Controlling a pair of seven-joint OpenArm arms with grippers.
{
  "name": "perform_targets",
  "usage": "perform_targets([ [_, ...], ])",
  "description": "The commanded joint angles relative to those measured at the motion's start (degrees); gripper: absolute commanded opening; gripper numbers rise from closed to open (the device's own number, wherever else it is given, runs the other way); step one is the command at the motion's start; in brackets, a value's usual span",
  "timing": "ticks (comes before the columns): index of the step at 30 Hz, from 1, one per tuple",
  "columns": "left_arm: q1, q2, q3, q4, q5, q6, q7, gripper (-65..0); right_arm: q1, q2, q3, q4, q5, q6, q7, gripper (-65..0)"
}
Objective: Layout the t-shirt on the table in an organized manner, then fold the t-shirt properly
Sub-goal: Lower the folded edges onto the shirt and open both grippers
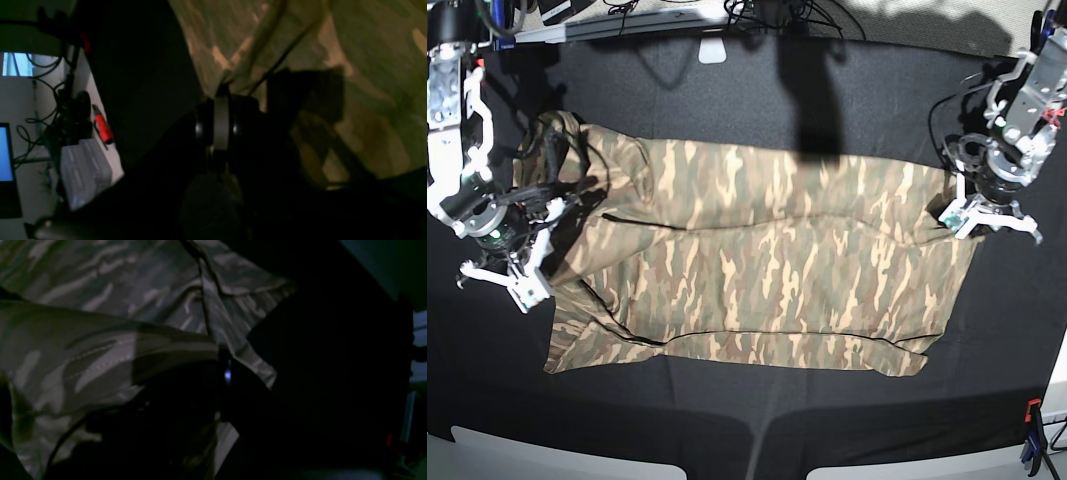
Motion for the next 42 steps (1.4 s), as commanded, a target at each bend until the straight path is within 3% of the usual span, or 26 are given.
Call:
perform_targets([
  [1, -0.81, -0.66, -0.61, 0.63, 0.83, 0.87, -1.36, -65.0, 0.94, 0.98, 0.59, 0.42, 0.13, 0.44, 1.27, -65.0],
  [7, -2.67, -0.17, -0.61, 0.66, 1.09, 0.87, -4.72, -65.0, 0.96, 0.96, 0.59, -0.07, 0.15, 0.94, 1.46, -65.0],
  [21, -6.51, 2.49, -0.61, -1.03, -1.97, 0.83, -4.5, -65.0, 0.94, 0.96, 0.59, -0.07, 0.13, 0.83, 1.27, -65.0],
  [23, -6.51, 2.49, -0.61, -2.62, -1.95, 0.83, -4.31, -65.0, 0.94, 0.96, 0.59, -0.07, 0.04, -0.66, 1.09, -65.0],
  [28, -6.51, 2.49, -0.61, -7.63, -1.79, 0.87, -4.35, -65.0, 0.94, 0.98, 0.59, -0.07, -4.85, -8.17, -0.33, -65.0],
  [35, -6.56, 2.54, -0.61, -7.82, -1.79, 0.9, -6.36, -65.0, 0.94, 0.96, 0.59, -0.07, -4.09, -8.37, -0.04, -65.0],
  [42, -8.26, 2.51, -0.61, -7.82, -1.81, 0.87, -11.85, -65.0, 0.94, 0.94, 0.59, -0.07, -2.86, -8.33, -0.09, -65.0],
])
